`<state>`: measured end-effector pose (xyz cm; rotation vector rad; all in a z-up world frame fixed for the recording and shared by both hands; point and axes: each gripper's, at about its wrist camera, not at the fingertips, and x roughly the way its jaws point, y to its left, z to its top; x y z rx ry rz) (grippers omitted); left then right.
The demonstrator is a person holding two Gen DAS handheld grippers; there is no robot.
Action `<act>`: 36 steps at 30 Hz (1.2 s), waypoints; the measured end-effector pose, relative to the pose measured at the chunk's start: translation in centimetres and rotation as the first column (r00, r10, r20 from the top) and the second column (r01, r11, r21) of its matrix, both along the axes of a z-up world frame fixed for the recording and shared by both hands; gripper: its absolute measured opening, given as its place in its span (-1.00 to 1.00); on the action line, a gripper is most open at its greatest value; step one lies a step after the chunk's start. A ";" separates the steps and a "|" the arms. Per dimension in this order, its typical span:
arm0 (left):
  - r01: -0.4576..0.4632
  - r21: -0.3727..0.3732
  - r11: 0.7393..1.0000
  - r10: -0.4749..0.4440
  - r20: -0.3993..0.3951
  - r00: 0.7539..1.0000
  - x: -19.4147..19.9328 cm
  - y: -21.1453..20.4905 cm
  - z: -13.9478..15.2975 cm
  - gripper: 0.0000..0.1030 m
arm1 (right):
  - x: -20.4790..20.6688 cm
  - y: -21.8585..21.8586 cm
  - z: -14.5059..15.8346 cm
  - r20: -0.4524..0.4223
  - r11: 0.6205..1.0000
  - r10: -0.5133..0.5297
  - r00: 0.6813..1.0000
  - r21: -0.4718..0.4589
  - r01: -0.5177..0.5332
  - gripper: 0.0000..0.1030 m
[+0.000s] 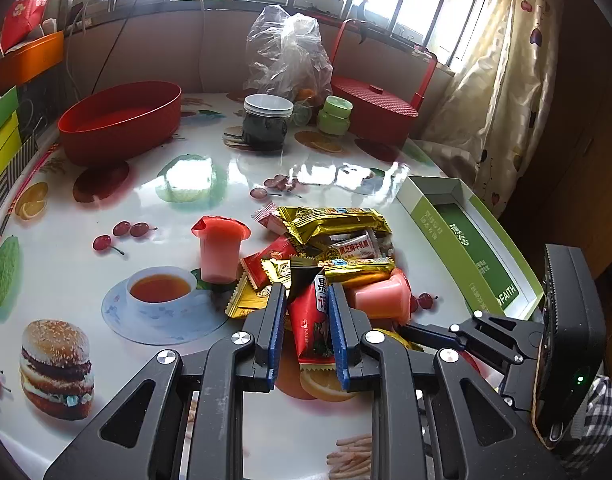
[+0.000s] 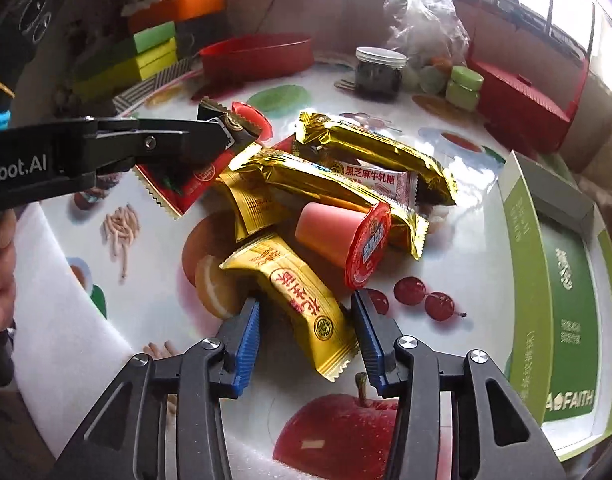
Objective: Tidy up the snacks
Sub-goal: 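Carry the red sachet and yellow packet in both tools over the green box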
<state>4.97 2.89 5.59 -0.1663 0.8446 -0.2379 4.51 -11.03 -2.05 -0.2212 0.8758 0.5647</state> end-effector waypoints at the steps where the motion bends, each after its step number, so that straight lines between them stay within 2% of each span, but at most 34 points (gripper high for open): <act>1: 0.001 0.000 1.000 -0.001 -0.001 1.000 0.0 0.0 0.0 -0.57 | -0.1 -0.2 0.0 0.004 1.000 -0.010 1.000 0.004 0.010 -0.30; 3: 0.005 0.000 1.000 -0.005 -0.003 1.000 0.1 -0.2 0.0 -0.57 | -0.3 -0.2 0.0 0.008 1.000 -0.016 1.000 0.005 0.016 -0.40; 4: 0.010 0.000 1.000 -0.010 -0.001 1.000 0.1 -0.3 0.1 -0.57 | -0.5 -0.3 0.0 0.009 1.000 -0.016 1.000 0.009 0.016 -0.54; 7: 0.018 0.003 1.000 -0.018 0.000 1.000 0.1 -0.8 0.2 -0.57 | -1.2 -0.3 0.2 0.017 1.000 -0.012 1.000 0.023 0.011 -0.72; 20: 0.080 0.008 0.997 -0.081 0.022 0.996 -0.3 -3.4 1.4 -0.57 | -3.7 -3.7 2.3 0.027 0.983 -0.097 0.995 0.156 0.092 -0.75; 36: 0.224 0.010 0.975 -0.224 0.053 0.973 0.0 -10.4 3.3 -0.57 | -4.7 -10.7 4.9 0.086 0.950 -0.274 0.958 0.179 0.256 -0.75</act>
